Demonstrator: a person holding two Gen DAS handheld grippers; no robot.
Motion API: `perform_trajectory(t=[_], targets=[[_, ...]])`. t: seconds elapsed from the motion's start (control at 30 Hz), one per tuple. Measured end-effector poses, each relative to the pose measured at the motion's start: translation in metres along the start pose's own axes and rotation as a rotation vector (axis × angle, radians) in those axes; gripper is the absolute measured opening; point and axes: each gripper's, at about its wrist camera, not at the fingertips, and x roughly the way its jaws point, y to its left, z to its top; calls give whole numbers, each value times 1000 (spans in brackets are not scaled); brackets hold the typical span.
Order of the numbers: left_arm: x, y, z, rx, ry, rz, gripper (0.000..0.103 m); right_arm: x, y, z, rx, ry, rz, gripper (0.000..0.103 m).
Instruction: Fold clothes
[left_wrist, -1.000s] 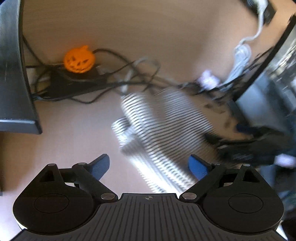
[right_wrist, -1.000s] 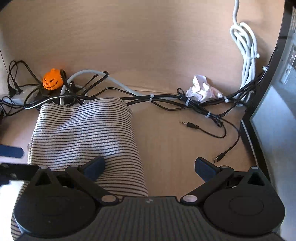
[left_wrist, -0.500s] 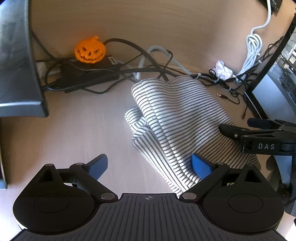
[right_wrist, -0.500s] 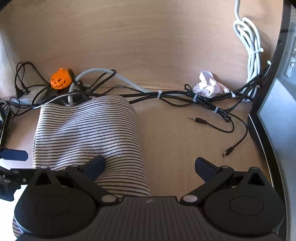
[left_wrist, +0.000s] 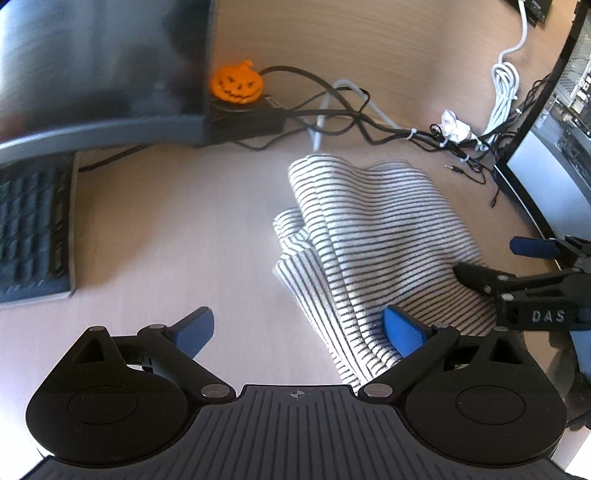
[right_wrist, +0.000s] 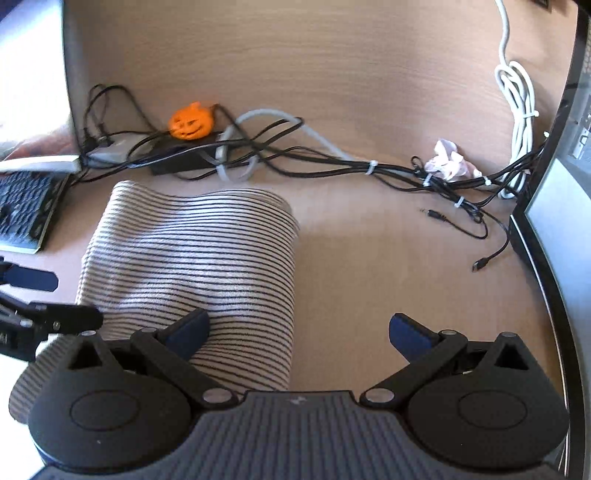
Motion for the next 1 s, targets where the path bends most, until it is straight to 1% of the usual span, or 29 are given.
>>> perform_trajectory(t=[0.03, 0.2, 0.27, 0.33, 0.37, 0.4, 0.47, 0.6, 0.77, 0.87, 0.97, 1.0], targets=[[-4, 2, -4, -5, -2, 3, 101, -3, 3, -3, -7, 0, 9, 103], [-22, 12, -27, -29, -16, 19, 101, -12, 9, -10, -31, 33, 88, 103], [-28, 16, -35, -44, -20, 23, 101, -14, 13, -11, -59, 44, 114, 103], [-33, 19, -42, -58, -23, 26, 101, -16, 18, -9, -104, 44, 135, 103], [-36, 20, -45, -61, -25, 28, 101, -19, 18, -6, -107, 35, 147, 103], [-38, 20, -48, -62, -28, 30, 101, -21, 19, -2, -108, 26, 159, 103], [-41, 20, -52, -60, -33, 36, 101, -24, 18, 6, -72, 7, 177, 103], [-41, 20, -53, -64, -35, 34, 101, -23, 21, 19, -47, -21, 158, 103], [-42, 21, -55, -70, -36, 30, 101, -25, 24, 14, -50, -28, 147, 103], [-42, 22, -56, -74, -36, 28, 102, -25, 18, 9, -1, -36, 130, 103], [-41, 23, -55, -78, -34, 21, 102, -10, 10, 3, 27, 12, 100, 103], [-40, 23, -55, -78, -32, 21, 102, -4, 8, 0, 34, 25, 106, 103]])
